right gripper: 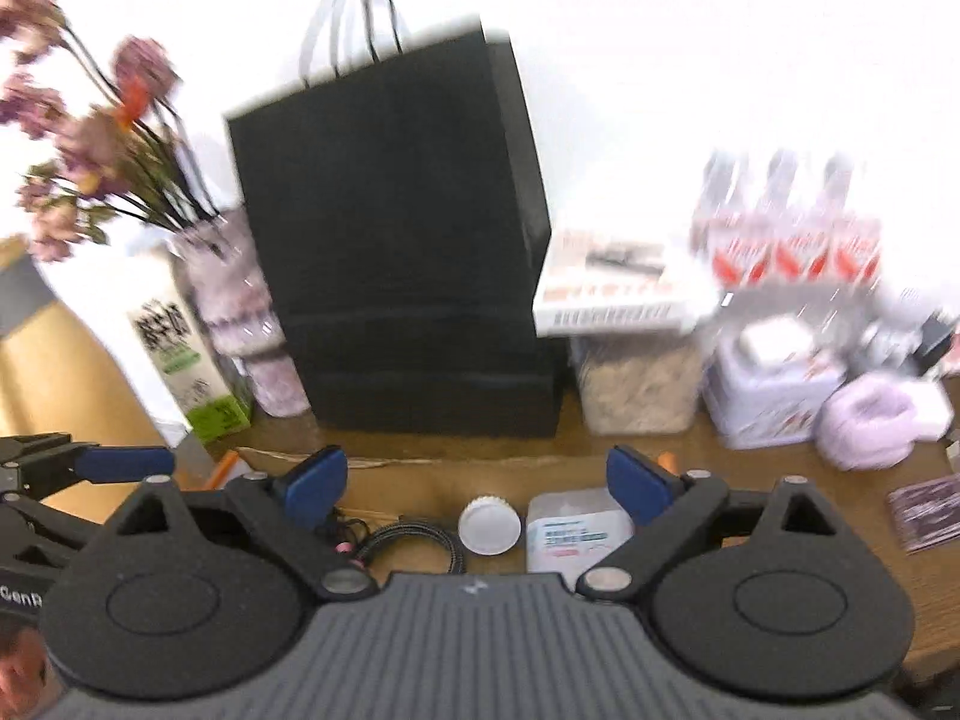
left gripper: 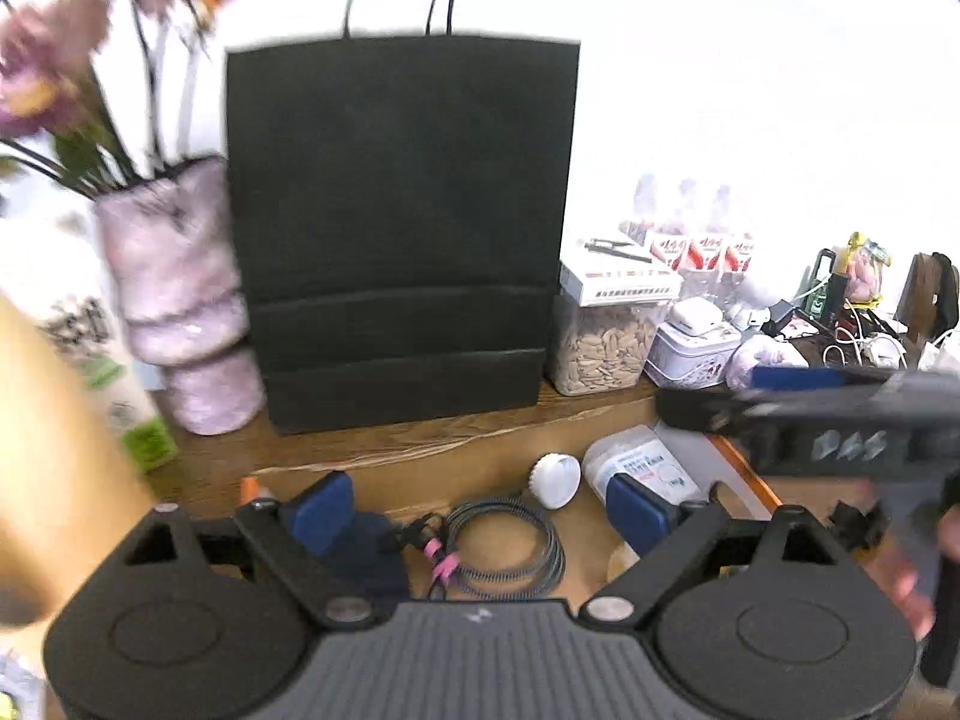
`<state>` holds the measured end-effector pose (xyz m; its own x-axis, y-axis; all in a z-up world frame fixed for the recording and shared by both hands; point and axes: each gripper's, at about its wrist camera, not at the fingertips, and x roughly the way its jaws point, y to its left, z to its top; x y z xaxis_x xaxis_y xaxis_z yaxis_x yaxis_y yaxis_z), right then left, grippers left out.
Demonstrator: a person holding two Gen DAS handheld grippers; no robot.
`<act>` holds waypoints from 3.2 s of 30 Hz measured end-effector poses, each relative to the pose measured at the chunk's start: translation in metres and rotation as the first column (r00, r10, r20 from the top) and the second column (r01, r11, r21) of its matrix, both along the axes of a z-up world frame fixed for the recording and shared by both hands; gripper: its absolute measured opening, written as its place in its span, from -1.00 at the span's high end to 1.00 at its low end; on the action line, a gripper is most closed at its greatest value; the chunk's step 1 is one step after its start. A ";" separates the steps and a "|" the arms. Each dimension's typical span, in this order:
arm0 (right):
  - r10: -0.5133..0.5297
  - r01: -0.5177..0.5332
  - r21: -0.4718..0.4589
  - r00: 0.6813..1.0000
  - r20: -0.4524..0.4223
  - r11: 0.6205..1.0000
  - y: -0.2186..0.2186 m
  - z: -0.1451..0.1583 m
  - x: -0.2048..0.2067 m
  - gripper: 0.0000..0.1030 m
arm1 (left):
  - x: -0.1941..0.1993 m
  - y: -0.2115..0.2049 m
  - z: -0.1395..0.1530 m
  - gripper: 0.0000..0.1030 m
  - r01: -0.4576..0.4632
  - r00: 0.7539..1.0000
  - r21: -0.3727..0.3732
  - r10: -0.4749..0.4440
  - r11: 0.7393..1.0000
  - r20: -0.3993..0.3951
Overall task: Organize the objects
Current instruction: 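Place the cable and bottle cap into the cardboard box with both tools, then withdraw both open tools from the box back over the table, then grasp a white bottle cap on the purple cloth with the left tool, then grasp the black USB cable with the right tool while the left holds the cap, then carry the cap and USB cable into the cardboard box and release both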
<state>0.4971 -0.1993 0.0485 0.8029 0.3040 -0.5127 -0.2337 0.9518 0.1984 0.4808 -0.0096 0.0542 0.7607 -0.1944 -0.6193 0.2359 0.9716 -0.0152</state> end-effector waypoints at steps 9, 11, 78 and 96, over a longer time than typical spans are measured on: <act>0.141 -0.136 -0.092 0.989 0.054 0.986 -0.035 0.000 -0.172 -1.00 | -0.214 0.020 0.007 -0.97 0.016 0.974 0.038 -0.024 0.999 0.224; 0.179 -0.169 -0.138 0.982 0.061 0.976 -0.039 -0.022 -0.232 -1.00 | -0.271 0.031 -0.009 -0.99 -0.002 0.967 -0.012 0.005 1.000 0.255; -0.156 0.145 -0.119 0.983 -0.092 0.982 -0.048 -0.134 -0.305 0.22 | -0.323 0.014 -0.118 0.48 -0.076 0.996 -0.010 0.077 0.997 0.047; -0.111 0.096 -0.227 0.992 -0.055 0.969 -0.014 -0.138 -0.311 0.70 | -0.340 0.018 -0.119 0.48 -0.077 0.996 -0.009 0.077 0.997 0.051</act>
